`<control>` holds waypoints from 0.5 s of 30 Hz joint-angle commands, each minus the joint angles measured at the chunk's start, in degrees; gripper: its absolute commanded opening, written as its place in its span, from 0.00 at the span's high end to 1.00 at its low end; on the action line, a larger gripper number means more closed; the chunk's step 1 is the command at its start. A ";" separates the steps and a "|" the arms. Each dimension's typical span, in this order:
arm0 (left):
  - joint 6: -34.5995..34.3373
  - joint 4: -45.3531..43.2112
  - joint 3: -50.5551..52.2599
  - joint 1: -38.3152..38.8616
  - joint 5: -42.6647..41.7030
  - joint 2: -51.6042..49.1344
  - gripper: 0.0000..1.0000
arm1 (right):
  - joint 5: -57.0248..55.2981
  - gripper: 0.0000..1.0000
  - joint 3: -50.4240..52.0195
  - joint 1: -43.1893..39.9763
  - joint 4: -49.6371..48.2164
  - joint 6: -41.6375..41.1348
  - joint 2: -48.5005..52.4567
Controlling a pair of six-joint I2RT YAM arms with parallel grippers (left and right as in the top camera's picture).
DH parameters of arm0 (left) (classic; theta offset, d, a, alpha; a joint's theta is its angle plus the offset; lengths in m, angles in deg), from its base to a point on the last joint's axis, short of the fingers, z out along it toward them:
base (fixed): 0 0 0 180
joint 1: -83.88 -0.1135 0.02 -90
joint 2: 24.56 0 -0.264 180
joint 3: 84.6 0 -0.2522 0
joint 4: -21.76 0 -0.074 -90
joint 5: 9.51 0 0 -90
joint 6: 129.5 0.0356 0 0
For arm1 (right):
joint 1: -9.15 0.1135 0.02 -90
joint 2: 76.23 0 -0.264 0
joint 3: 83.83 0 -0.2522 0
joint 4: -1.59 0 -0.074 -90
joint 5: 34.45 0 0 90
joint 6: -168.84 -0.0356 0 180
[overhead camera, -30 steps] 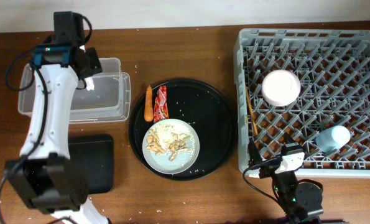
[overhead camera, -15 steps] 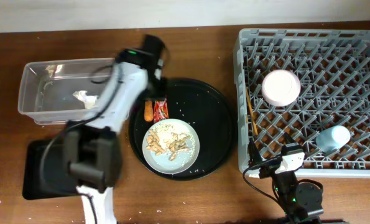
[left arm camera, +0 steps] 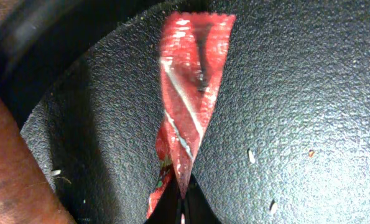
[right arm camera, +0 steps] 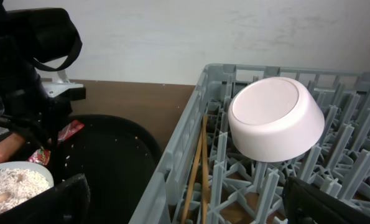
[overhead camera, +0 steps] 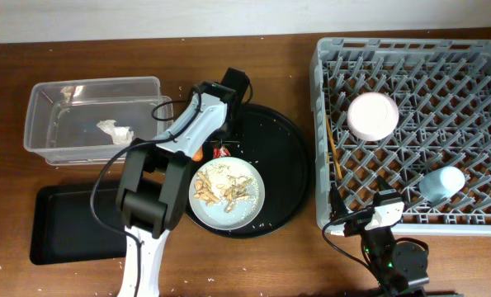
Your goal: Sort waste into correct bins and load items into the dishwasher rack
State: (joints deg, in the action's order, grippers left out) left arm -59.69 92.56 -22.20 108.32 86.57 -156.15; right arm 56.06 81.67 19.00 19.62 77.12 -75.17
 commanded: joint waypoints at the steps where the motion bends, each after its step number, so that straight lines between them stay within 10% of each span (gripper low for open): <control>1: -0.15 4.92 -5.62 -0.59 0.85 -1.75 1.00 | 0.52 0.02 0.42 0.26 0.09 -0.63 -0.22; 11: 0.63 15.32 -18.14 -21.97 4.55 4.50 0.98 | 0.52 0.02 0.42 0.26 0.09 -0.66 -0.22; 13: 2.49 13.51 -18.14 -25.24 0.61 2.25 0.88 | 0.52 0.02 0.42 0.26 0.09 -0.63 -0.22; 15: 2.49 14.60 -18.51 -26.67 -3.39 2.49 0.34 | 0.52 0.02 0.42 0.26 0.09 -0.66 -0.22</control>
State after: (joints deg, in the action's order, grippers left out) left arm -58.31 106.22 -40.29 82.34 88.76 -152.98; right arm 56.06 81.67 19.00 19.62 77.12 -75.17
